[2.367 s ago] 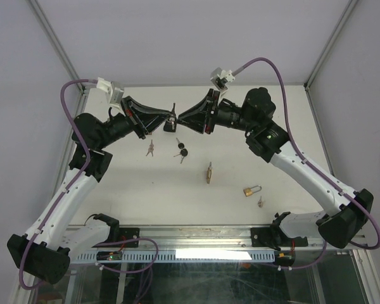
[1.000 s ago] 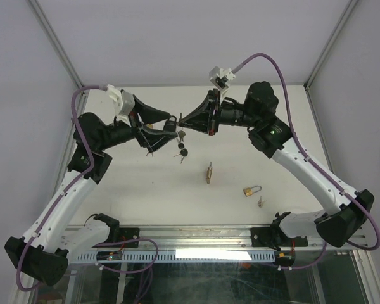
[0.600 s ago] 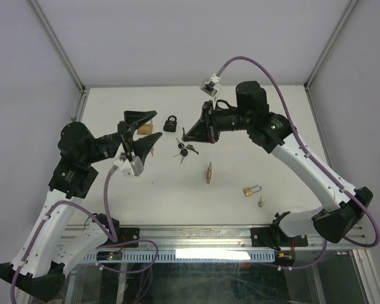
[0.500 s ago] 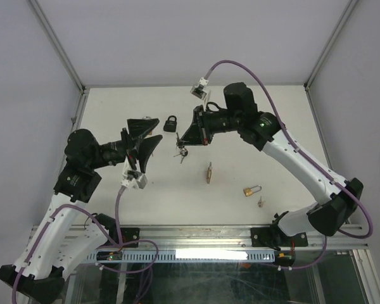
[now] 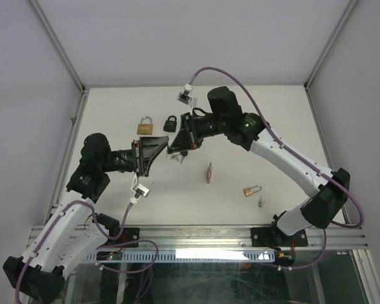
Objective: Unlock with the key
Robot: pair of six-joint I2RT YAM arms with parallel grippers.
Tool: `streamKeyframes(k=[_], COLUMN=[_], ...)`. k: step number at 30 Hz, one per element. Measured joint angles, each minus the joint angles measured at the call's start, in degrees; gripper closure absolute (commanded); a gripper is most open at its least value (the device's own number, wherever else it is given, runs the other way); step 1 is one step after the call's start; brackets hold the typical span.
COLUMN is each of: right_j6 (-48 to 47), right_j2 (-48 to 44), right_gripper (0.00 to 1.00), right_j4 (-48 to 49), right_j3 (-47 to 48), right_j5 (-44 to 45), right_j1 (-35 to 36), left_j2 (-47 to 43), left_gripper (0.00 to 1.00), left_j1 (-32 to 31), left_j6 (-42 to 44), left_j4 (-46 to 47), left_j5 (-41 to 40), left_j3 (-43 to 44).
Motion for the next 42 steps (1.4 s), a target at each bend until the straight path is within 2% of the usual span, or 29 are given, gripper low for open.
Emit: streamKeyframes(k=[3, 6, 12, 20, 23, 25, 26, 30, 34, 39, 42], right_j6=[0.39, 0.52, 0.68, 0.63, 0.46, -1.60, -2.29, -6.12, -8.81, -11.28, -13.18], right_j2=[0.04, 0.13, 0.83, 1.14, 1.18, 1.25, 1.25, -0.07, -9.03, -25.55, -28.72], right_gripper=[1.00, 1.00, 1.00, 0.98, 0.50, 0.32, 0.27, 0.21, 0.17, 0.15, 0.12], right_j4=[0.39, 0.48, 0.72, -0.22, -0.74, -1.88, -2.45, -4.81, -0.72, 14.71, 23.02], right_j3=[0.37, 0.96, 1.27, 1.90, 2.27, 3.23, 3.69, 3.98, -4.57, -21.18, -26.05], right_j5=[0.00, -0.02, -0.44, -1.55, -1.68, -1.07, -0.52, 4.76, 13.68, 20.72, 21.70], right_j1=[0.15, 0.22, 0.31, 0.28, 0.28, 0.24, 0.15, -1.31, -3.72, -3.72, -3.52], left_j2=[0.20, 0.39, 0.70, 0.50, 0.37, 0.35, 0.35, 0.39, 5.84, 17.42, 25.97], left_gripper=[0.65, 0.73, 0.98, 1.00, 1.00, 1.00, 1.00, 1.00, 1.00, 1.00, 1.00], left_j1=[0.00, 0.00, 0.02, 0.02, 0.00, 0.00, 0.00, 0.00, 0.00, -0.33, -0.33], left_j6=[1.42, 2.12, 2.99, 4.02, 3.17, 1.55, 0.94, -1.66, -5.55, -21.68, -34.67], left_j4=[-1.36, -3.65, -5.22, -6.32, -7.21, -8.39, -9.11, -16.81, -35.78, -56.37, -65.42], left_j5=[0.13, 0.09, 0.02, 0.00, -0.31, -1.60, -2.14, -6.91, -15.39, -25.22, -26.77], left_j3=[0.00, 0.02, 1.01, 1.11, 1.60, 2.27, 2.71, 6.10, 17.35, 29.31, 34.75])
